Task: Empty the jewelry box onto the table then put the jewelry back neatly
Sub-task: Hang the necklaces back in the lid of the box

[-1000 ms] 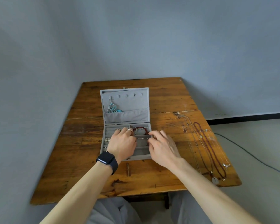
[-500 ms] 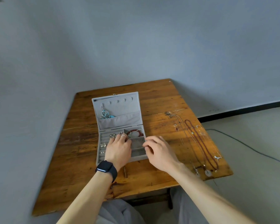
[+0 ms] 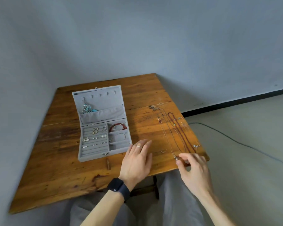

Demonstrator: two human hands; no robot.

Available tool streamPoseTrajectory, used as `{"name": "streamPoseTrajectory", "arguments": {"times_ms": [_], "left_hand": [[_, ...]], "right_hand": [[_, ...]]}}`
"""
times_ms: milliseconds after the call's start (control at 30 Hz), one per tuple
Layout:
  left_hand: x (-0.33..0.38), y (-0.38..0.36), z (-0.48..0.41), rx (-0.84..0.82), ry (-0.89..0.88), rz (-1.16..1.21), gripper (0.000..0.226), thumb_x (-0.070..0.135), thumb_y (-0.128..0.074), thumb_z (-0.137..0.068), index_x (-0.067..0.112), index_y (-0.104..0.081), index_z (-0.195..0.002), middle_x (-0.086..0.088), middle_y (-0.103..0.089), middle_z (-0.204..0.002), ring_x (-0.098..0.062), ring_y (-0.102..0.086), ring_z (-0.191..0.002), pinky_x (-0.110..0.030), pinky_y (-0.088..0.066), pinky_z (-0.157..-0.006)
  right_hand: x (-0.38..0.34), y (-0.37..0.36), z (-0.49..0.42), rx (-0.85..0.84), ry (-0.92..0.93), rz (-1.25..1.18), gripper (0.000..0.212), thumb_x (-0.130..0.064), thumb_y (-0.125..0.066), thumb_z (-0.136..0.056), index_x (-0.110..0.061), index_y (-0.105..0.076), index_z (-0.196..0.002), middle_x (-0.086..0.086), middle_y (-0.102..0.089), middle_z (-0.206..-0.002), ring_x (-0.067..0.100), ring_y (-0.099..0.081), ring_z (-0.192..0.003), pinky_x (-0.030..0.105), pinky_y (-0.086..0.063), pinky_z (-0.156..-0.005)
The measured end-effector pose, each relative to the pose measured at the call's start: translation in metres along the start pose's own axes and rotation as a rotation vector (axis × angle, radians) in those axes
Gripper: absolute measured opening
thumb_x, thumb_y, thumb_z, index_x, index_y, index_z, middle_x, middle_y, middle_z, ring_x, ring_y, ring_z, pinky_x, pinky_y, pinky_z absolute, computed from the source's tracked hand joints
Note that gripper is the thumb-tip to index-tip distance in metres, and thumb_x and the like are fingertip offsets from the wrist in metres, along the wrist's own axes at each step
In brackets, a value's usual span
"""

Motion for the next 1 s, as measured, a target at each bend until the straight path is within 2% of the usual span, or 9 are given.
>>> {"name": "streamPoseTrajectory", "arguments": {"times_ms": [167,333,467,533,567,633,733,867,1000], "left_hand": [[-0.005,-0.03,0.01,-0.048,-0.014,-0.151,0.06,0.047,-0.021,-0.104,0.019,-0.034,-0.155,0.001,-0.034,-0.16,-0.017,-0.022,-0.151,-0.042,-0.002,-0.126],[-0.004,-0.033,0.013,-0.071,-0.023,-0.169,0.063,0.048,-0.012,-0.103,0.018,-0.031,-0.156,0.001,-0.03,-0.161,-0.018,-0.02,-0.152,-0.041,0.006,-0.124],[-0.005,-0.032,0.014,-0.045,-0.012,-0.146,0.061,0.047,-0.018,-0.103,0.017,-0.035,-0.154,0.0,-0.034,-0.16,-0.019,-0.023,-0.151,-0.04,0.006,-0.124],[-0.002,-0.026,0.014,0.004,-0.004,-0.096,0.054,0.041,-0.032,-0.102,0.018,-0.043,-0.15,0.0,-0.045,-0.153,-0.02,-0.036,-0.144,-0.04,-0.011,-0.125],[0.004,-0.019,0.014,0.042,0.003,-0.056,0.048,0.038,-0.04,-0.101,0.02,-0.049,-0.144,0.0,-0.053,-0.144,-0.02,-0.046,-0.134,-0.037,-0.029,-0.118],[0.021,-0.002,0.013,0.076,0.034,0.007,0.033,0.038,-0.046,-0.098,0.024,-0.06,-0.125,0.003,-0.062,-0.117,-0.018,-0.056,-0.105,-0.03,-0.052,-0.087],[0.038,-0.003,0.0,-0.134,0.232,0.189,0.036,0.051,-0.043,-0.096,0.025,-0.068,-0.102,0.003,-0.067,-0.09,-0.02,-0.063,-0.083,-0.03,-0.053,-0.067],[0.054,-0.026,-0.012,-0.572,0.573,0.739,0.048,0.055,-0.046,-0.098,0.018,-0.076,-0.097,0.005,-0.075,-0.09,-0.01,-0.058,-0.066,-0.021,-0.042,-0.057],[0.058,-0.03,-0.021,-0.556,0.648,0.864,0.03,0.046,-0.063,-0.091,0.02,-0.073,-0.08,0.008,-0.063,-0.067,-0.01,-0.043,-0.054,-0.019,-0.033,-0.045]], "right_hand": [[0.005,-0.002,0.005,-0.018,0.011,0.157,0.03,-0.044,-0.079,-0.078,-0.028,-0.076,-0.103,-0.006,-0.063,-0.091,0.021,-0.053,-0.089,0.034,-0.052,-0.066],[0.0,-0.003,0.005,0.038,0.044,0.215,0.023,-0.041,-0.083,-0.075,-0.026,-0.079,-0.092,-0.005,-0.066,-0.085,0.022,-0.051,-0.078,0.029,-0.047,-0.058],[-0.005,-0.004,0.004,0.006,0.037,0.177,0.011,-0.033,-0.081,-0.078,-0.028,-0.076,-0.086,-0.007,-0.063,-0.082,0.019,-0.048,-0.076,0.026,-0.041,-0.057],[-0.006,-0.004,0.001,-0.052,-0.008,0.124,0.008,-0.032,-0.079,-0.081,-0.031,-0.071,-0.085,-0.011,-0.061,-0.082,0.017,-0.048,-0.079,0.027,-0.043,-0.058],[-0.007,-0.003,0.0,-0.08,-0.033,0.074,0.008,-0.032,-0.077,-0.083,-0.032,-0.069,-0.084,-0.014,-0.061,-0.082,0.016,-0.051,-0.081,0.029,-0.046,-0.06],[-0.009,0.001,-0.006,-0.125,-0.094,-0.068,0.007,-0.033,-0.073,-0.085,-0.032,-0.067,-0.082,-0.018,-0.065,-0.081,0.01,-0.059,-0.084,0.029,-0.05,-0.066],[-0.01,0.006,-0.011,-0.203,-0.191,-0.226,0.007,-0.035,-0.072,-0.086,-0.033,-0.068,-0.08,-0.023,-0.068,-0.08,-0.005,-0.061,-0.084,0.019,-0.047,-0.071],[-0.009,0.014,-0.013,-0.242,-0.247,-0.277,0.007,-0.037,-0.074,-0.083,-0.035,-0.069,-0.078,-0.028,-0.068,-0.08,-0.005,-0.063,-0.084,0.024,-0.05,-0.076],[-0.01,0.024,-0.01,-0.237,-0.243,-0.271,0.007,-0.037,-0.075,-0.081,-0.036,-0.069,-0.077,-0.029,-0.067,-0.078,-0.007,-0.062,-0.078,0.021,-0.049,-0.071]]}}
Point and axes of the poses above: each hand's wrist, its own z-axis away from the middle knuckle, its own y-axis out of the back of the hand, x = y × z, the point moved 6 cm from there along -z, towards the middle knuckle
